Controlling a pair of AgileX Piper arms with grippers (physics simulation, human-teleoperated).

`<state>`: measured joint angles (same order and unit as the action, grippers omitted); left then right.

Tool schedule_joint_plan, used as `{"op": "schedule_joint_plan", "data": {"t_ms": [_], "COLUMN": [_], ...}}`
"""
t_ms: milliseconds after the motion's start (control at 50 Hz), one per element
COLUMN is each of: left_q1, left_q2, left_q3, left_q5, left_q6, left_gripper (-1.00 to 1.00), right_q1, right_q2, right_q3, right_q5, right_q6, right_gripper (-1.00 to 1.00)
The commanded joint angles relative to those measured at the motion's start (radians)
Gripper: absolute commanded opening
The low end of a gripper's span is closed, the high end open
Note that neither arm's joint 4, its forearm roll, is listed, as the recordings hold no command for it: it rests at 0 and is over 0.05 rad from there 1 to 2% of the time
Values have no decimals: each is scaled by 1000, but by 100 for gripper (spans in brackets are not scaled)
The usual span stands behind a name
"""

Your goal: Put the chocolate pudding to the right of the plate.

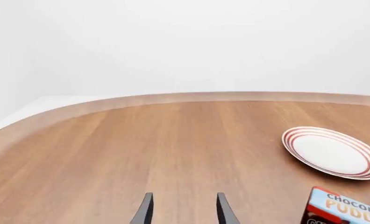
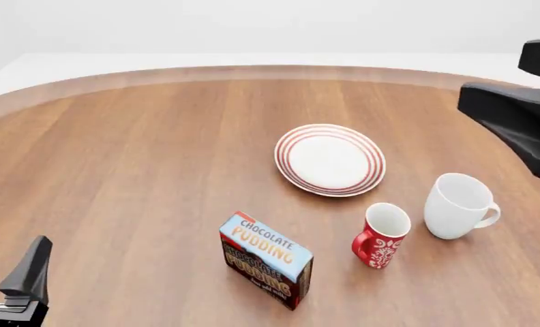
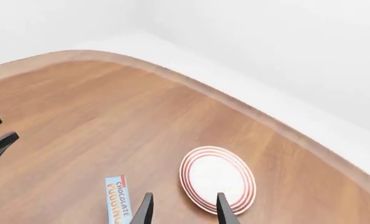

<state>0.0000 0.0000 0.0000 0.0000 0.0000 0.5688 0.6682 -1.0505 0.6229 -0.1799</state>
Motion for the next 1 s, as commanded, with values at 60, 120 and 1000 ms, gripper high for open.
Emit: {"op": "schedule_joint_plan", "data": {"t_ms": [60, 120, 1000], "left_q1": [0, 0, 0], "left_q2": [0, 0, 0], "left_q3": [0, 0, 0], "left_q5": [0, 0, 0], "left_q6": [0, 0, 0], "left_gripper": [100, 100, 100], "right_q1": [105, 112, 318], "right_q2": [154, 175, 485], "right_q3": [-152, -160, -15], "right_q5": [116, 126, -50], "right_q6": [-79, -84, 38], "right_gripper": [100, 100, 100]}}
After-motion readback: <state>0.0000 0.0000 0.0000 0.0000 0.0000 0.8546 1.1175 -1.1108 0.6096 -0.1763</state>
